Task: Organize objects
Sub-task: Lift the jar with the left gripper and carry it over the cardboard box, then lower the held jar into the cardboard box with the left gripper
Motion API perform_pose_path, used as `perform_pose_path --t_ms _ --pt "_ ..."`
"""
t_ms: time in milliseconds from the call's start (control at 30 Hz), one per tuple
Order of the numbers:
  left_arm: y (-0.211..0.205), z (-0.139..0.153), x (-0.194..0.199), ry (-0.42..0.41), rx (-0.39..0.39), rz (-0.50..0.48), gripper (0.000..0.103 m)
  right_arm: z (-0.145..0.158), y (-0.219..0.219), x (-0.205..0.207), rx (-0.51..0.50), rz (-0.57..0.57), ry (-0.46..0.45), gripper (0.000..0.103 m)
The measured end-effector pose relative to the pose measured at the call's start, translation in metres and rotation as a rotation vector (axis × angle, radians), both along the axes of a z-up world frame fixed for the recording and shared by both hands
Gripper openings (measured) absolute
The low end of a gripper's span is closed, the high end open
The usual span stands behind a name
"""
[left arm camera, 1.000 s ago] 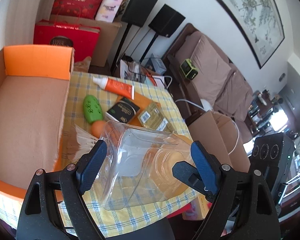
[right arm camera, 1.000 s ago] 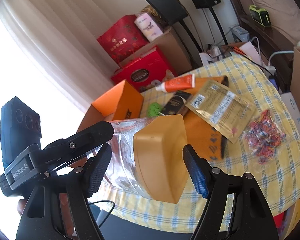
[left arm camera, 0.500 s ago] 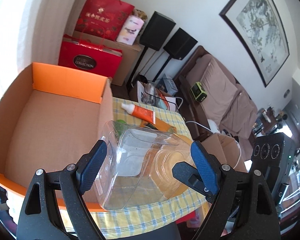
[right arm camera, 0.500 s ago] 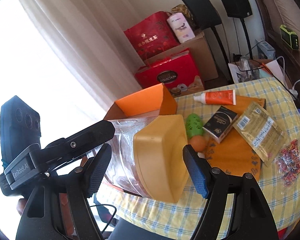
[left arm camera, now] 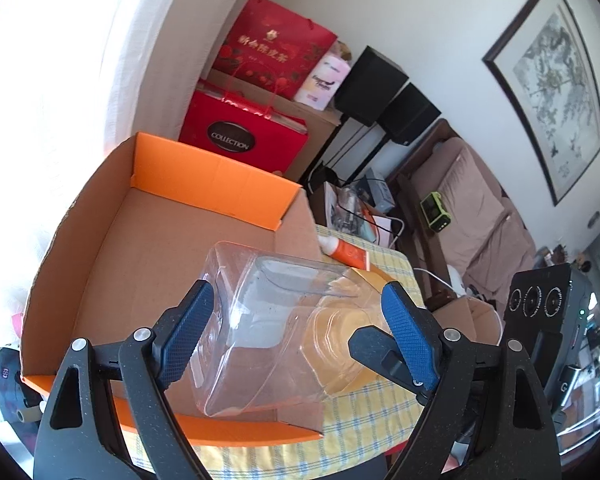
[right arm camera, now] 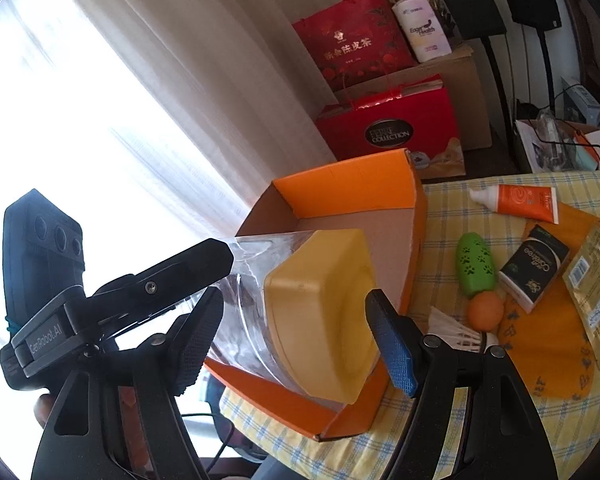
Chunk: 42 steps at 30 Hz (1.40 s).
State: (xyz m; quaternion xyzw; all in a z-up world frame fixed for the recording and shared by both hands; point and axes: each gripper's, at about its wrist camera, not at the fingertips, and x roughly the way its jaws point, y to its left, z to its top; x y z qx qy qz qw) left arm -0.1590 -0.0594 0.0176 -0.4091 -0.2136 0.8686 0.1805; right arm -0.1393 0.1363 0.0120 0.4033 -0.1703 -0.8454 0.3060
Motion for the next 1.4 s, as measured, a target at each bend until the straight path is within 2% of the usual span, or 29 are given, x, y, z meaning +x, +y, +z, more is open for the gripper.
perform_pose_path --t_ms 300,533,633,900,1133,1400 --pt "-0.025 -0.032 -0.03 -0.078 0.021 0.018 0.083 -0.02 -0.028 -0.026 0.029 0.038 -0.039 0.075" --pt "-0.028 -0.06 -0.056 -0.154 0.073 -0.017 0.083 -0.039 -0.027 -0.047 0.054 0.056 -0.086 0.078" --pt "-0.026 -0.071 -0.062 -0.182 0.067 -0.03 0.082 -0.047 -0.025 -0.051 0.068 0.065 -0.11 0.079" --pt "-0.024 -0.081 -0.059 -0.211 0.032 -0.046 0.08 -0.05 -0.035 -0.043 0.158 0.101 -0.08 0.075" --pt "-0.023 -0.086 -0.042 -0.247 -0.02 -0.082 0.08 -0.051 -0.049 -0.024 0.249 0.164 -0.099 0.075" --pt "-0.029 -0.087 -0.029 -0.251 -0.034 -0.087 0.08 -0.054 -0.058 -0.008 0.301 0.184 -0.091 0.075"
